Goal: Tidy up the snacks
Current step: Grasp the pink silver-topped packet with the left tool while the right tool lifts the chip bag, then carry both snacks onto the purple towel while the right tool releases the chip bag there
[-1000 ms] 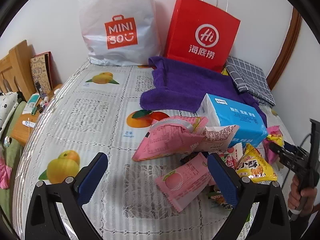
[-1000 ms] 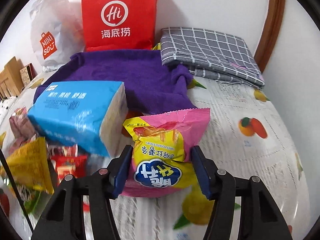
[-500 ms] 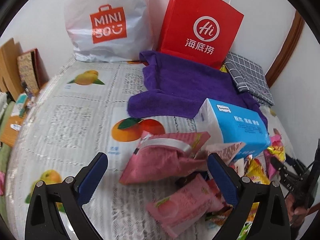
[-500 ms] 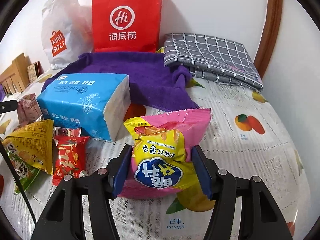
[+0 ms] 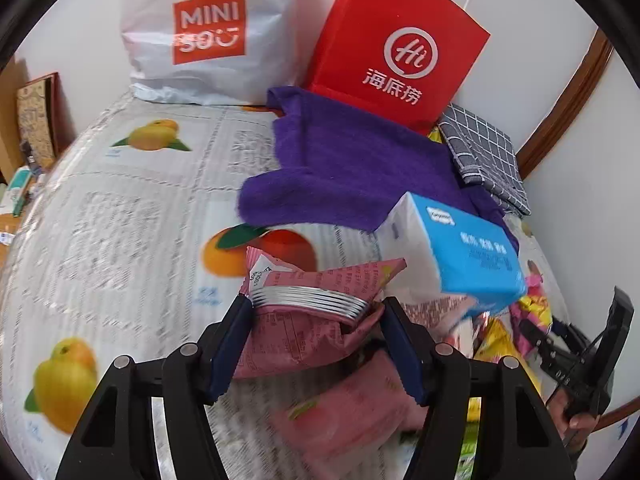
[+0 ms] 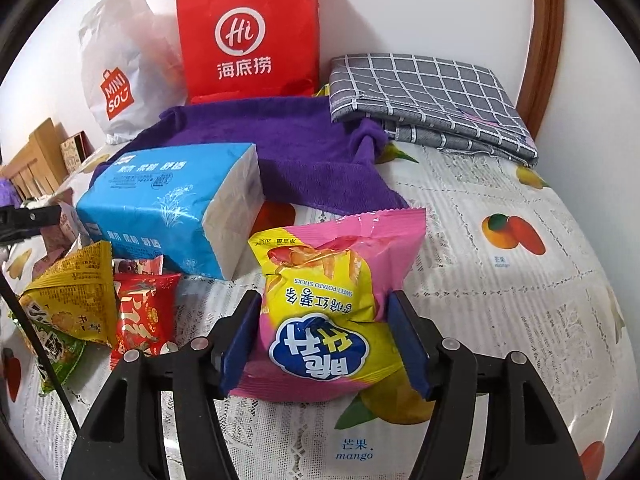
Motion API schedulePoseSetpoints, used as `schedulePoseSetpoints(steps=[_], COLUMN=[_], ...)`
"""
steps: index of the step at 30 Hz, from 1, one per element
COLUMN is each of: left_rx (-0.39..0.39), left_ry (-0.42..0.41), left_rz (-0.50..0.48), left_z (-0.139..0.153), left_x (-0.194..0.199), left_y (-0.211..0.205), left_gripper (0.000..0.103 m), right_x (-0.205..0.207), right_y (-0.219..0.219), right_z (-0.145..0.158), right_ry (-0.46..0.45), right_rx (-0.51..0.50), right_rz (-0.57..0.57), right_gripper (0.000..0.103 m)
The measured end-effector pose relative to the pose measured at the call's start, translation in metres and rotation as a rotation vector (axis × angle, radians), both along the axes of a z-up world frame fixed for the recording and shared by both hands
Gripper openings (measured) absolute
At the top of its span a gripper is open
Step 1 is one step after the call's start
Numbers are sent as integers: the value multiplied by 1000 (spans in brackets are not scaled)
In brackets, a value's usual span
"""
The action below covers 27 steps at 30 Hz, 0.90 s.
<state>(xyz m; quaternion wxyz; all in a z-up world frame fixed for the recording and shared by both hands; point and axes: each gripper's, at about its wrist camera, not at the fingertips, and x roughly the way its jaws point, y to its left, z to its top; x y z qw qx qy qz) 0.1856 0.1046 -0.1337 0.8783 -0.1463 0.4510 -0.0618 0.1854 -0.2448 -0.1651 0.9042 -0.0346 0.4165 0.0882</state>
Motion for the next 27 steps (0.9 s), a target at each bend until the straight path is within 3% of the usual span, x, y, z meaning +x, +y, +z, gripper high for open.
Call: schedulePoseSetpoints(steps=[9, 14, 16, 21, 24, 27], left_rx=[107, 138, 154, 118, 80, 93], left_ry=[21, 10, 11, 12, -2, -23], left_rz=[-9, 0, -4, 18, 16, 12], left_z=[10, 2, -2, -15, -11, 0], left_x=[-55, -61, -58, -49, -53, -61], left_y=[15, 18, 15, 19, 21, 20], left_gripper=[61, 63, 68, 61, 59, 58], right_x=[3, 5, 4, 4, 4, 2], right_y=[5, 6, 8, 8, 7, 7], right_z=[-1, 0, 0, -1, -2, -4], right_ry=[7, 14, 15, 17, 16, 9], right_rx=[-41, -54, -63, -66, -60, -60], right_rz=[1, 2, 2, 3, 1, 1], right_gripper=[67, 68, 68, 69, 69, 69])
